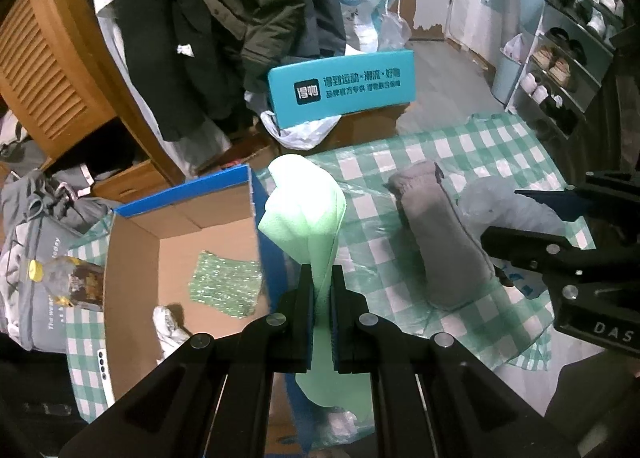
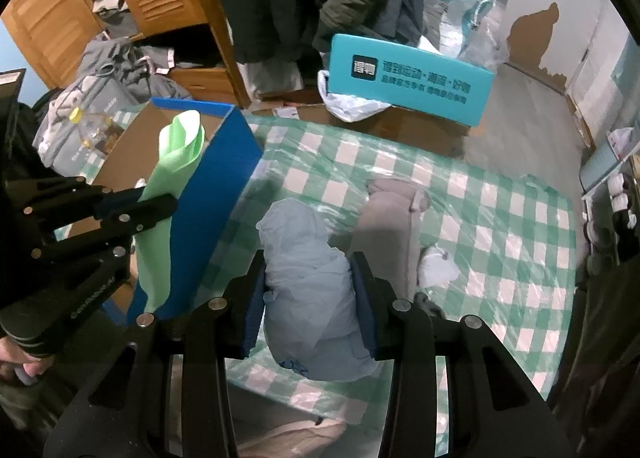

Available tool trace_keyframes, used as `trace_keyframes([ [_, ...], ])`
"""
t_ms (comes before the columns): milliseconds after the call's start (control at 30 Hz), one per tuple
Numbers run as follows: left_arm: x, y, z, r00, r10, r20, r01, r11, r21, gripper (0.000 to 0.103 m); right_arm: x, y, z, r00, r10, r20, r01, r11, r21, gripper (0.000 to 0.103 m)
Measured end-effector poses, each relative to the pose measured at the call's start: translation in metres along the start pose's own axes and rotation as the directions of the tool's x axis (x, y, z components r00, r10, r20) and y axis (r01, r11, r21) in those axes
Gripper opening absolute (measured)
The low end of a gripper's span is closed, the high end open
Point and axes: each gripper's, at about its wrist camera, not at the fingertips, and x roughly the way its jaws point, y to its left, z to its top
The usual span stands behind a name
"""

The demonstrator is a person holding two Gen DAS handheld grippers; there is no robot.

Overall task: Organize soft objects
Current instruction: 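Lift the pale blue sock and green cloth and carry both over the box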

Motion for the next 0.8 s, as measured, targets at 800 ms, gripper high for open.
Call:
trace_keyframes([
  [800,-0.025,0.080,-0.028,0.997,0.061,0.039,-0.057,0.993,-0.102,0.006,0.010,0.074,0.034,0.998,0.063,0.004,-0.063,0.994,-0.092,0.039],
])
